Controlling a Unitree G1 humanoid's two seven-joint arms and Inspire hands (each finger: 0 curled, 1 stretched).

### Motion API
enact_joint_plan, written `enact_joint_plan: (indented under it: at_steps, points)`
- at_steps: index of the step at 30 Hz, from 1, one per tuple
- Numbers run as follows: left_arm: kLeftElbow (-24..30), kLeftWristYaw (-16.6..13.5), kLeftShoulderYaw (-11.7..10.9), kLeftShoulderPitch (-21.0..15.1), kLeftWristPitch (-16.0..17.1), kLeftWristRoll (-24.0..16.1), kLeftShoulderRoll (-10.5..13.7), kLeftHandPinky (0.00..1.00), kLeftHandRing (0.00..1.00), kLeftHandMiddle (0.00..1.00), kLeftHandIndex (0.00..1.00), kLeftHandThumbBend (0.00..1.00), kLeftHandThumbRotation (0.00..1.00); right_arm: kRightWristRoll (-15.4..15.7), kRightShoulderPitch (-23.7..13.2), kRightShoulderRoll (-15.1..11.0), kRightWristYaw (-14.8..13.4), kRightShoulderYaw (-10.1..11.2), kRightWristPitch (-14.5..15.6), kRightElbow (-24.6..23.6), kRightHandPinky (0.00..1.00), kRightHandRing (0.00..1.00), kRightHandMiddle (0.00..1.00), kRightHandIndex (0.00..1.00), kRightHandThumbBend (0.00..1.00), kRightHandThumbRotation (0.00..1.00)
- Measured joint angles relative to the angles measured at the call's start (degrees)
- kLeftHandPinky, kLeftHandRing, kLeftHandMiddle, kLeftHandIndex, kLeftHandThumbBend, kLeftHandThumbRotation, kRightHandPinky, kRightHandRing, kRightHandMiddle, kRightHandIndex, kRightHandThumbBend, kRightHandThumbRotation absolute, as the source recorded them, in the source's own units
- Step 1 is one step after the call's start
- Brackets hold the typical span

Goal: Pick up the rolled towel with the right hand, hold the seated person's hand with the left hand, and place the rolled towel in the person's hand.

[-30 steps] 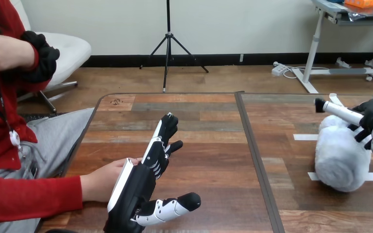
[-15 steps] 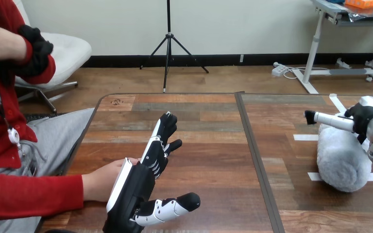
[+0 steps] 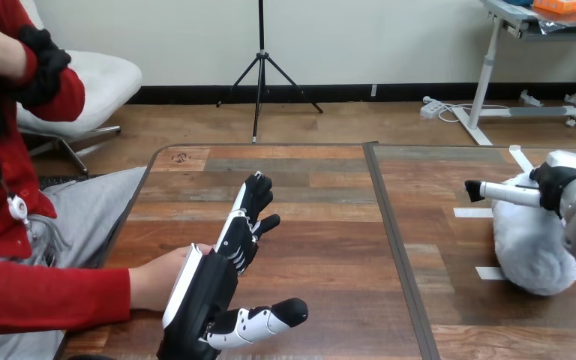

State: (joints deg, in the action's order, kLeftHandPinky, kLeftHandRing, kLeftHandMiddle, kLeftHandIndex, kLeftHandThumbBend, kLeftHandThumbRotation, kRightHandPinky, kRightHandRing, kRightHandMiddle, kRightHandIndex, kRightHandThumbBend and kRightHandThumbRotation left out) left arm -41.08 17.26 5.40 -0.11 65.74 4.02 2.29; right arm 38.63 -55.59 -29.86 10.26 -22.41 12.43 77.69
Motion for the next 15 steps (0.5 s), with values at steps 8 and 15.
enact_joint_plan:
  at_steps: [8,15]
  points:
    - [0.0,-0.2,-0.1,0.0,0.3,0.0,0.0,0.89,0.97,1.00,1.00,1.00,0.59,0.2,0.0,0.6,-0.4,-0.7,0.1,0.2,0.29,0.78,0.92,0.91,0.95,1.00]
    - [0.0,-0.6,-0.1,0.0,0.5,-0.1,0.0,0.89,0.97,1.00,1.00,1.00,0.59,0.3,0.0,0.8,-0.6,-1.2,0.1,0.2,0.29,0.79,0.93,0.93,0.95,1.00]
